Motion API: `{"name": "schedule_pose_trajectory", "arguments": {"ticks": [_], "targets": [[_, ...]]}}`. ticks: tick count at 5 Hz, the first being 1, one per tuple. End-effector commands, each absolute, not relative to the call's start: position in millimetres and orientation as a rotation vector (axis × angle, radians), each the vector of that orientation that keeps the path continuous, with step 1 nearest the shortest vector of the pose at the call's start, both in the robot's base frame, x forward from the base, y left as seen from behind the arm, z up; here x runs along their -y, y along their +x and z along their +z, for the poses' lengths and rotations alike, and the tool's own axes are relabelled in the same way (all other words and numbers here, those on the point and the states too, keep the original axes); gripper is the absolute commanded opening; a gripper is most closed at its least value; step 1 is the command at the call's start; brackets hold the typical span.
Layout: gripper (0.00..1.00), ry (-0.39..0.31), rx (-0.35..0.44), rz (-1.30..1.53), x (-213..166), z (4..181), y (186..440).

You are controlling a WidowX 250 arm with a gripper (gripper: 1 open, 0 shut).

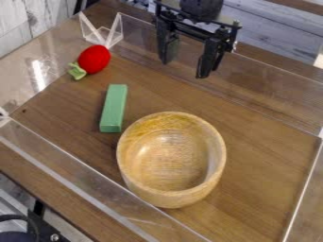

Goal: Move the red object to the right side of the table

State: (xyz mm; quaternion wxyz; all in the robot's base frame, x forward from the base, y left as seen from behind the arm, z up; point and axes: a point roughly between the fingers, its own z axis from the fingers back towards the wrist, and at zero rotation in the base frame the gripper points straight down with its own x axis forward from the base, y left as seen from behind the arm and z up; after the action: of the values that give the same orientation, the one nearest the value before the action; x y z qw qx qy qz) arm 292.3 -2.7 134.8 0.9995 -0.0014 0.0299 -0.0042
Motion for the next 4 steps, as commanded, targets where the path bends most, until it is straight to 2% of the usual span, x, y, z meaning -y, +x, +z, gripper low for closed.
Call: {"name": "schedule_pose_trajectory", "arguments": {"ticks": [1,2,4], "targets": [[1.00,-0.004,-0.066,-0.009,-14.5,130.3,289.8],[1.00,-0.005,-0.070,-0.008,-33.1,126.3,287.3],[1.00,0.010,0.003,0.091,-93.3,141.4,302.8]]}}
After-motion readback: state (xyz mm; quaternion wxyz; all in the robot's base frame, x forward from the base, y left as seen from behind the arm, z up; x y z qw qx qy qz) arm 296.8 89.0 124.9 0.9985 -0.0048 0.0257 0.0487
